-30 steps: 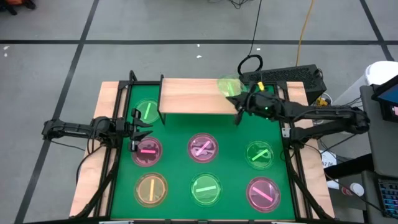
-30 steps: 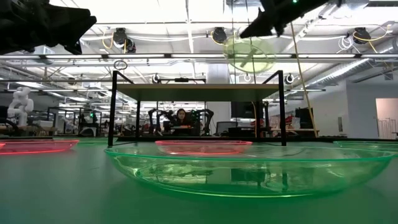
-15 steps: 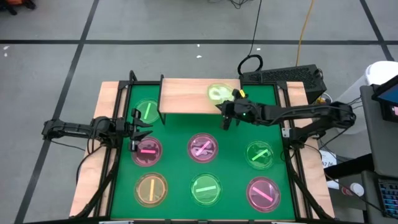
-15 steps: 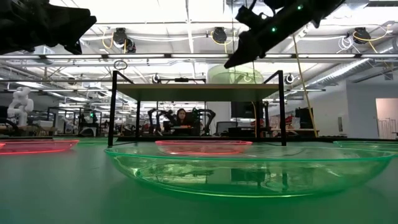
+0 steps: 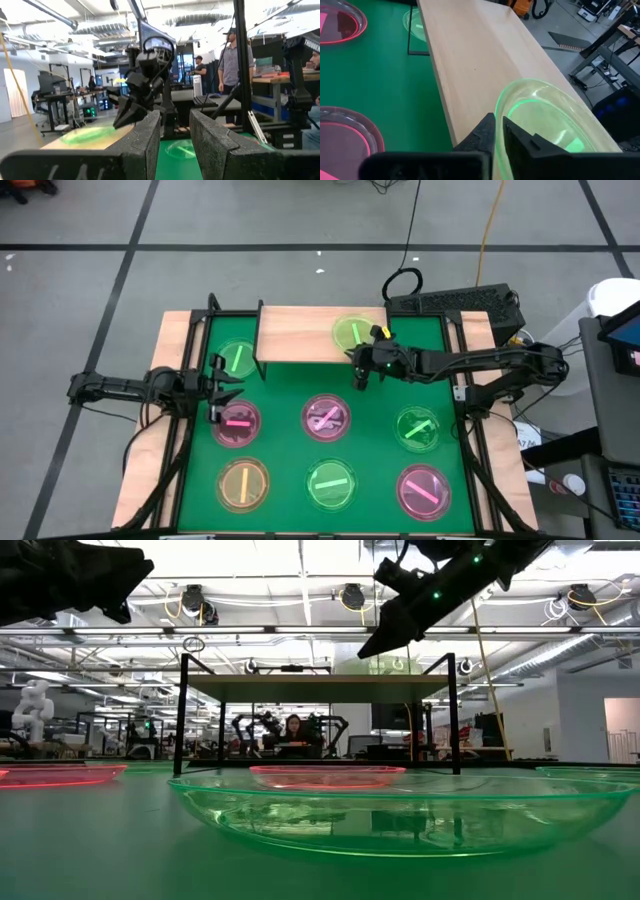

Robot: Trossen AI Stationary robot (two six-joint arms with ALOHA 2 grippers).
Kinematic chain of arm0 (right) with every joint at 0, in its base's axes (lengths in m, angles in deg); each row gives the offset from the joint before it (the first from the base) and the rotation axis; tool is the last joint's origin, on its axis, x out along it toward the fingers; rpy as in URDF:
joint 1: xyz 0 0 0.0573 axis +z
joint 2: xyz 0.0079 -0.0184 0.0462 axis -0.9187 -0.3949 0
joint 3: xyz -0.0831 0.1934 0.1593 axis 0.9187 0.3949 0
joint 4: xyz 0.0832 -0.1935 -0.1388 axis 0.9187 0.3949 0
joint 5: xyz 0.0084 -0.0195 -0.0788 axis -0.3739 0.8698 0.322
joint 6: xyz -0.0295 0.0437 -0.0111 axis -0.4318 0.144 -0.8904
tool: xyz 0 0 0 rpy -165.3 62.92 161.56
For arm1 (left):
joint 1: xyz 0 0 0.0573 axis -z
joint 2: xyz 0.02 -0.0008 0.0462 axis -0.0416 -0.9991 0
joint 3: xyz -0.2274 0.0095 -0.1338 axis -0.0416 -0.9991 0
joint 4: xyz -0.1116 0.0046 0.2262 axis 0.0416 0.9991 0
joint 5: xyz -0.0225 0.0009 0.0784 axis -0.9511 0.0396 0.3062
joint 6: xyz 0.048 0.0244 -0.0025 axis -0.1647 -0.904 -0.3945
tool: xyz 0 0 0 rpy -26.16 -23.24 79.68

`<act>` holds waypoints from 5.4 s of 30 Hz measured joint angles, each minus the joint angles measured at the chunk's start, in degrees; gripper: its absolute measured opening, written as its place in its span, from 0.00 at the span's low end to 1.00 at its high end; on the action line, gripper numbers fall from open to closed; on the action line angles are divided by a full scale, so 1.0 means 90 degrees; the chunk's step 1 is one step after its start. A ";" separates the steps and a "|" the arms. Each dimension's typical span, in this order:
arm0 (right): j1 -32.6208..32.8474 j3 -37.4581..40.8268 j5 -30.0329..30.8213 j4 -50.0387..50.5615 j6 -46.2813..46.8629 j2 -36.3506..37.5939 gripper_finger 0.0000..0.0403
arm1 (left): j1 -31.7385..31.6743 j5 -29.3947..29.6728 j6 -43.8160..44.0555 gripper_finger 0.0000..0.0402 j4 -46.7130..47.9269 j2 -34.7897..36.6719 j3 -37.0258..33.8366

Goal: Place and stack plates onto a shelf
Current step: Put the green plate on the shelf, then stack the green plate on top of the green plate on the shelf

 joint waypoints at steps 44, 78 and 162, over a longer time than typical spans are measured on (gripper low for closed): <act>0.2101 0.2512 -0.0170 -0.3136 0.0106 0.3226 0.25 | 0.0002 0.0890 -0.0424 0.28 0.0171 -0.0009 0.0117; 0.2103 0.2890 -0.0157 -0.3386 -0.0040 0.3286 0.25 | -0.0001 0.3320 0.1087 0.28 0.5700 -0.2752 0.2947; 0.1989 0.2890 0.0865 -0.4711 -0.1999 0.3291 0.25 | -0.1596 0.3107 0.2452 0.02 0.6396 -0.7473 0.2933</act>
